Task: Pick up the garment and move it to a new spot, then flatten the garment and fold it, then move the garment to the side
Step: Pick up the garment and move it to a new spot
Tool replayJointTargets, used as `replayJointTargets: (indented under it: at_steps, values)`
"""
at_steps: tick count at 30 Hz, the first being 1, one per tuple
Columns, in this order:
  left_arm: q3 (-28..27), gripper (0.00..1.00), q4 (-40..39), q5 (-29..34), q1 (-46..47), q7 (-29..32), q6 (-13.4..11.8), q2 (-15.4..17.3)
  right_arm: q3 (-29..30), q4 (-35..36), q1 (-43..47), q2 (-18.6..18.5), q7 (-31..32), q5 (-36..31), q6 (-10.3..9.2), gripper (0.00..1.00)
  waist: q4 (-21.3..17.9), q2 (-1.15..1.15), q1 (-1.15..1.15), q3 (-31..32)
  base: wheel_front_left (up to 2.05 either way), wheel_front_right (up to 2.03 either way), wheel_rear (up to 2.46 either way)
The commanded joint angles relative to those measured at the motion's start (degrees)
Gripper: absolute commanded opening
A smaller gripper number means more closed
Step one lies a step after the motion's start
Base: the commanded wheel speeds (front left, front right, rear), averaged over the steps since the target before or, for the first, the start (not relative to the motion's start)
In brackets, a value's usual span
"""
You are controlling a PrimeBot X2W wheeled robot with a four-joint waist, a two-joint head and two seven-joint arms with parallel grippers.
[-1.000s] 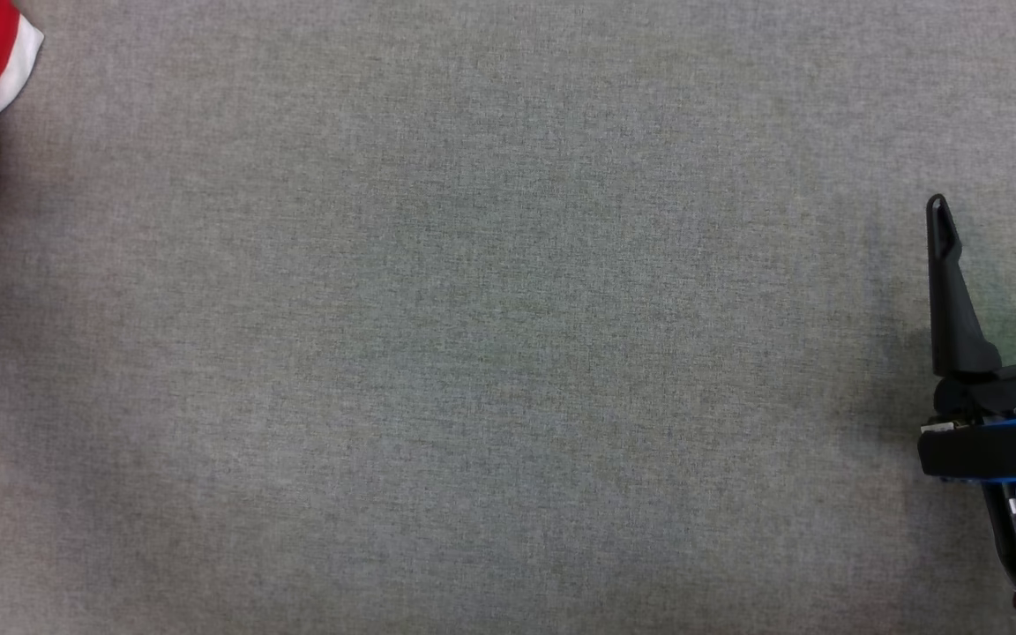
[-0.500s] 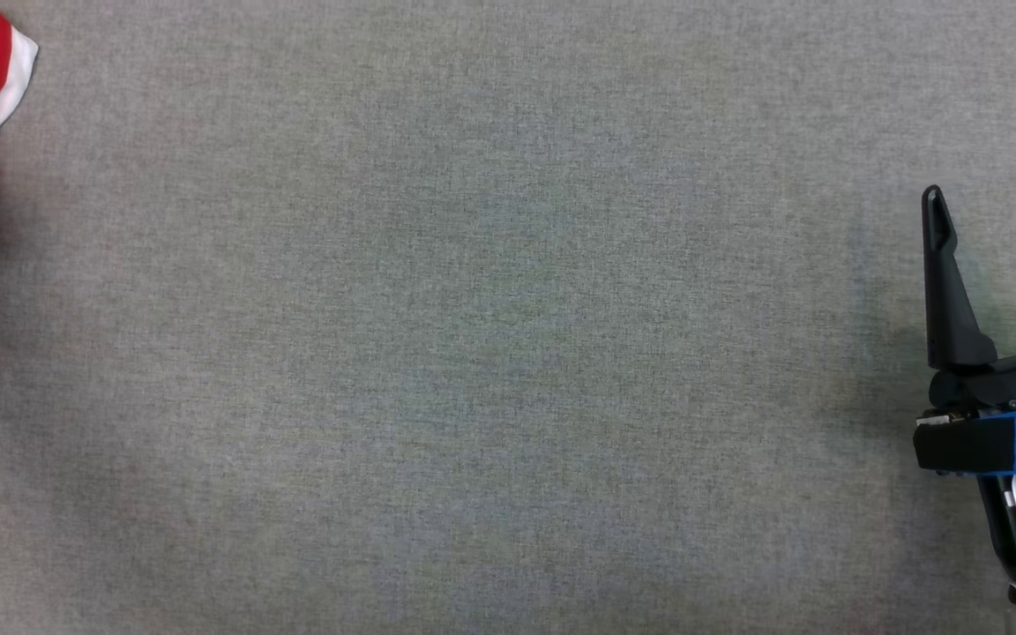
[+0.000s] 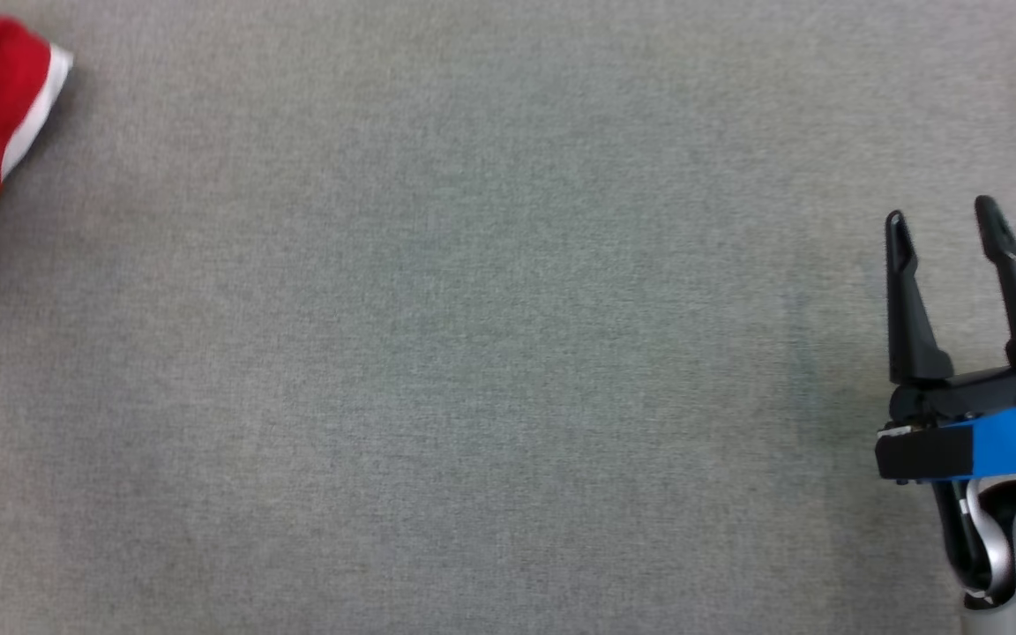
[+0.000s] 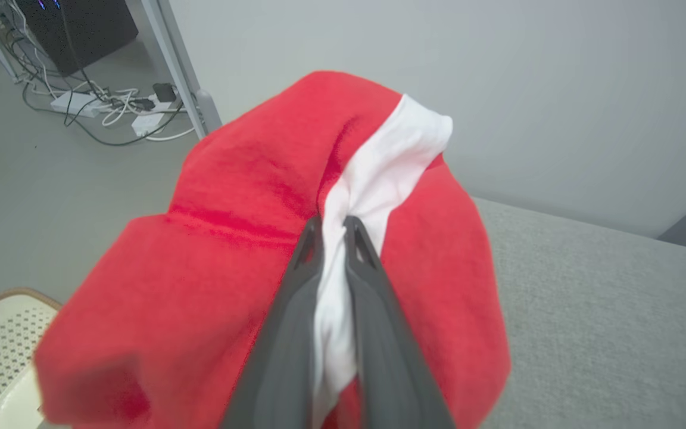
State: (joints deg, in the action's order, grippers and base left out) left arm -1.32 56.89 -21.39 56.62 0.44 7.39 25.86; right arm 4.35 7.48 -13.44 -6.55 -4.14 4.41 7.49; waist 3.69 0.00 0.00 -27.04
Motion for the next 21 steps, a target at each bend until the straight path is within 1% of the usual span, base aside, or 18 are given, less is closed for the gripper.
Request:
replayJointTargets:
  at_steps: [1, 6, 11, 17, 21]
  values:
    - [0.64, 0.00, -0.77, 0.68, 0.84, -0.95, 0.12, 0.34, -0.12, -0.56, 0.37, 0.39, -0.49, 0.16, 0.01, 1.00, -1.71, 0.00, 0.00, 1.98, 0.00, 0.00, 0.00]
    - [4.30, 0.00, -4.58, 1.94, 2.84, -4.80, 0.12, 0.19, -0.72, -3.91, 1.27, 1.83, -2.35, 0.86, 0.01, 1.00, -4.45, 0.00, 0.00, 5.92, 0.00, 0.00, 0.00]
    - [7.57, 0.00, -10.07, 3.34, 4.73, -6.34, 0.11, -0.09, -1.05, -6.74, 2.24, 2.81, -4.13, 1.74, 0.01, 1.00, -8.17, 0.00, 0.00, 8.93, 0.00, 0.00, 0.00]
    - [11.51, 0.00, -18.54, 4.10, 5.71, -5.16, 0.11, -1.41, -2.06, -9.89, 3.00, 3.53, -6.09, 3.10, 0.01, 1.00, -13.39, 0.00, 0.00, 11.18, 0.00, 0.00, 0.00]
    - [13.80, 0.00, -24.34, 3.99, 4.56, -3.34, 0.11, -2.62, -3.75, -11.89, 3.23, 3.65, -7.14, 3.88, 0.01, 1.00, -16.90, 0.00, 0.00, 12.10, 0.00, 0.00, 0.00]
